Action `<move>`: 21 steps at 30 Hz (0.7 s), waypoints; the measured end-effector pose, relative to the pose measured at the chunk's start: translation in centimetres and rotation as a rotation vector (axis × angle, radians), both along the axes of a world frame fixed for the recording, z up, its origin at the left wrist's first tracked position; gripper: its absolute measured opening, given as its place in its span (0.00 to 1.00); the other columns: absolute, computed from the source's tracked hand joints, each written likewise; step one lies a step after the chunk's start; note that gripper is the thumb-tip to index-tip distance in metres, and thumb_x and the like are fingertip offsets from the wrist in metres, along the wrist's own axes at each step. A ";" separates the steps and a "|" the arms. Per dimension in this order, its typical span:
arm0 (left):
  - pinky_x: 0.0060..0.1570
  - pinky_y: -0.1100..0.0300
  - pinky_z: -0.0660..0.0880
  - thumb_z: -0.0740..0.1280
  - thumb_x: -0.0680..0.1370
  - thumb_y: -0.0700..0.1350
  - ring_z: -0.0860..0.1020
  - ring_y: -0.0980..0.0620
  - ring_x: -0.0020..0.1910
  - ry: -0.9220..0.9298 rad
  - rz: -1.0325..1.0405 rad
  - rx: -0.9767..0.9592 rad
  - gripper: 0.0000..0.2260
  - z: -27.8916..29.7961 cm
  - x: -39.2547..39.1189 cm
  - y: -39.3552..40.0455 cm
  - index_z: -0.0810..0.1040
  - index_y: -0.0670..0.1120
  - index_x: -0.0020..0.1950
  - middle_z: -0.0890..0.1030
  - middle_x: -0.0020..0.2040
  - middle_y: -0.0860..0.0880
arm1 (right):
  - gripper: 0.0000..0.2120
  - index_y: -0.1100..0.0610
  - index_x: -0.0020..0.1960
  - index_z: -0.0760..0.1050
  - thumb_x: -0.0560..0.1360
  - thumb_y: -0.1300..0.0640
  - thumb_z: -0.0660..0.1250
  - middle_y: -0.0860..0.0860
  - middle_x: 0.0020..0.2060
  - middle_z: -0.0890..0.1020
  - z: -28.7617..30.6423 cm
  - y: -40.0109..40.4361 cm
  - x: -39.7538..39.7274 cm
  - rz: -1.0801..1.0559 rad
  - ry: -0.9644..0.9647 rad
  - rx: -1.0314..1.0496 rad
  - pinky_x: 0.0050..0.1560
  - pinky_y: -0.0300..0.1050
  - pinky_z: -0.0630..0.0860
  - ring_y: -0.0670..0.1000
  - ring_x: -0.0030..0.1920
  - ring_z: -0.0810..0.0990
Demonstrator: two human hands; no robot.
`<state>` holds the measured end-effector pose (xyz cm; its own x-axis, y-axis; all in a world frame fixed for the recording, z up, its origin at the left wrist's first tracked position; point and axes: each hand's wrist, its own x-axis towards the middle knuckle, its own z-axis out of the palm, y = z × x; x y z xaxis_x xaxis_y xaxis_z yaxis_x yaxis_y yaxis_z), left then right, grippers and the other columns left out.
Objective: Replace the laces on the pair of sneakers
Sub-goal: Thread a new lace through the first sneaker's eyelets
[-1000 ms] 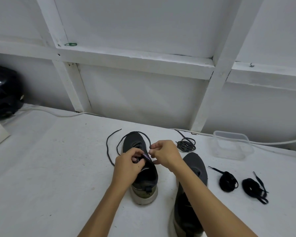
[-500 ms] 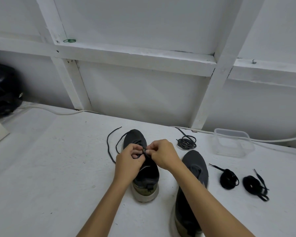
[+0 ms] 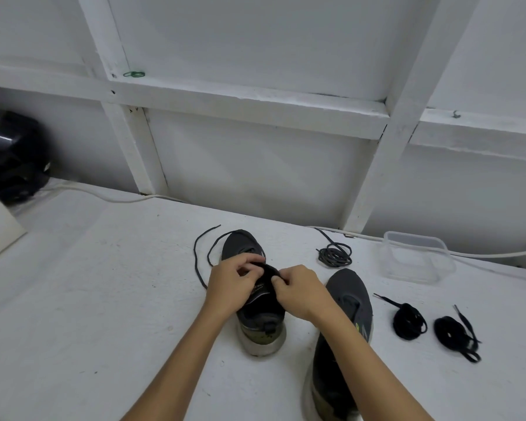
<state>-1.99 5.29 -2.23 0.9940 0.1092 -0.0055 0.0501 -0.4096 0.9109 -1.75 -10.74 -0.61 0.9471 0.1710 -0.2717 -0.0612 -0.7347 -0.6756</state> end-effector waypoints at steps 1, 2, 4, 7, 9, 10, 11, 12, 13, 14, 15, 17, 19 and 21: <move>0.45 0.75 0.72 0.71 0.77 0.42 0.80 0.66 0.45 -0.003 -0.019 -0.024 0.12 0.0 -0.1 0.0 0.84 0.60 0.50 0.84 0.41 0.60 | 0.17 0.57 0.36 0.73 0.82 0.53 0.60 0.50 0.30 0.76 -0.2 0.0 0.0 -0.039 -0.039 -0.048 0.27 0.36 0.64 0.48 0.30 0.72; 0.48 0.72 0.74 0.71 0.77 0.42 0.80 0.65 0.47 -0.007 -0.031 -0.056 0.12 0.1 -0.3 0.1 0.84 0.61 0.50 0.85 0.42 0.59 | 0.17 0.57 0.37 0.72 0.83 0.54 0.59 0.50 0.30 0.75 -0.3 0.0 -0.1 -0.068 -0.062 -0.077 0.25 0.35 0.61 0.47 0.30 0.71; 0.51 0.67 0.75 0.71 0.76 0.43 0.80 0.63 0.50 -0.050 -0.015 -0.053 0.13 0.3 -0.6 0.5 0.84 0.63 0.49 0.85 0.44 0.59 | 0.16 0.59 0.38 0.73 0.83 0.55 0.58 0.51 0.32 0.75 -0.3 -0.1 -0.1 -0.101 -0.073 -0.107 0.25 0.36 0.60 0.47 0.31 0.71; 0.49 0.69 0.75 0.72 0.76 0.39 0.81 0.62 0.49 -0.122 0.097 -0.214 0.13 1.3 -0.8 1.9 0.86 0.59 0.44 0.85 0.45 0.56 | 0.15 0.60 0.40 0.73 0.83 0.56 0.58 0.52 0.34 0.76 -0.1 -0.2 -0.1 -0.117 -0.061 -0.138 0.28 0.39 0.62 0.50 0.33 0.72; 0.53 0.59 0.80 0.66 0.79 0.34 0.83 0.55 0.49 -0.079 0.150 -0.773 0.14 2.0 -0.6 3.3 0.83 0.52 0.44 0.84 0.41 0.50 | 0.14 0.60 0.41 0.72 0.83 0.57 0.57 0.52 0.34 0.76 0.2 -0.1 -0.2 -0.109 -0.046 -0.130 0.28 0.39 0.63 0.49 0.33 0.73; 0.53 0.52 0.81 0.62 0.80 0.32 0.84 0.51 0.50 -0.050 0.137 -0.982 0.13 2.2 -0.4 4.0 0.80 0.48 0.47 0.82 0.38 0.48 | 0.13 0.60 0.41 0.73 0.82 0.57 0.57 0.52 0.35 0.77 0.4 0.1 -0.2 -0.099 -0.036 -0.114 0.29 0.39 0.64 0.49 0.34 0.73; 0.50 0.49 0.82 0.60 0.81 0.32 0.84 0.49 0.48 -0.019 0.115 -1.053 0.11 2.4 -0.2 4.4 0.77 0.46 0.49 0.80 0.36 0.47 | 0.11 0.60 0.44 0.74 0.81 0.58 0.58 0.53 0.37 0.78 0.5 0.3 -0.3 -0.089 -0.020 -0.089 0.30 0.39 0.66 0.49 0.35 0.75; 0.47 0.50 0.83 0.58 0.81 0.32 0.84 0.47 0.45 0.024 0.086 -0.971 0.10 2.6 -0.1 4.6 0.75 0.45 0.49 0.78 0.35 0.46 | 0.09 0.59 0.48 0.76 0.80 0.57 0.59 0.53 0.40 0.80 0.5 0.6 -0.4 -0.075 0.002 -0.059 0.32 0.39 0.69 0.50 0.38 0.77; 0.44 0.51 0.83 0.58 0.82 0.32 0.84 0.47 0.41 0.060 0.068 -0.807 0.09 2.6 0.0 4.5 0.74 0.43 0.49 0.77 0.35 0.45 | 0.09 0.57 0.52 0.77 0.78 0.55 0.61 0.52 0.44 0.81 0.6 0.9 -0.5 -0.061 0.031 -0.030 0.35 0.40 0.72 0.50 0.42 0.79; 0.44 0.52 0.83 0.58 0.82 0.33 0.82 0.48 0.37 0.072 0.059 -0.595 0.09 2.5 -0.1 4.3 0.75 0.44 0.49 0.76 0.34 0.45 | 0.12 0.55 0.56 0.76 0.77 0.51 0.63 0.51 0.47 0.81 0.6 1.3 -0.7 -0.049 0.062 -0.015 0.38 0.41 0.74 0.50 0.45 0.80; 0.43 0.53 0.82 0.58 0.81 0.35 0.80 0.50 0.35 0.070 0.059 -0.397 0.10 2.5 -0.1 4.1 0.77 0.46 0.48 0.75 0.32 0.47 | 0.16 0.54 0.58 0.74 0.75 0.46 0.66 0.50 0.49 0.81 0.6 1.8 -0.9 -0.042 0.086 -0.017 0.40 0.42 0.75 0.51 0.47 0.80; 0.35 0.63 0.78 0.59 0.80 0.38 0.76 0.58 0.29 0.025 0.043 -0.069 0.13 2.6 0.1 3.6 0.78 0.53 0.45 0.77 0.31 0.53 | 0.24 0.52 0.61 0.72 0.72 0.39 0.69 0.49 0.52 0.80 0.5 2.4 -1.1 -0.051 0.100 -0.038 0.42 0.42 0.75 0.50 0.50 0.80; 0.27 0.69 0.71 0.60 0.79 0.40 0.75 0.60 0.31 -0.032 -0.020 0.178 0.12 2.9 0.4 3.1 0.79 0.54 0.44 0.78 0.40 0.55 | 0.27 0.51 0.61 0.71 0.70 0.36 0.70 0.47 0.51 0.79 0.3 2.6 -1.2 -0.053 0.099 -0.034 0.41 0.41 0.74 0.48 0.49 0.79; 0.32 0.71 0.69 0.61 0.80 0.41 0.76 0.59 0.36 -0.047 -0.099 0.337 0.11 2.8 0.8 2.8 0.80 0.54 0.46 0.77 0.46 0.55 | 0.27 0.51 0.59 0.71 0.69 0.34 0.70 0.44 0.46 0.77 0.2 2.7 -1.6 -0.057 0.092 -0.029 0.36 0.38 0.71 0.43 0.44 0.77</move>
<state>-1.19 8.14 0.53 0.9982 0.0003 0.0601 -0.0434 -0.6887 0.7238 -3.30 -8.08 -0.42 0.9257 0.1086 -0.3624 -0.1643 -0.7474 -0.6437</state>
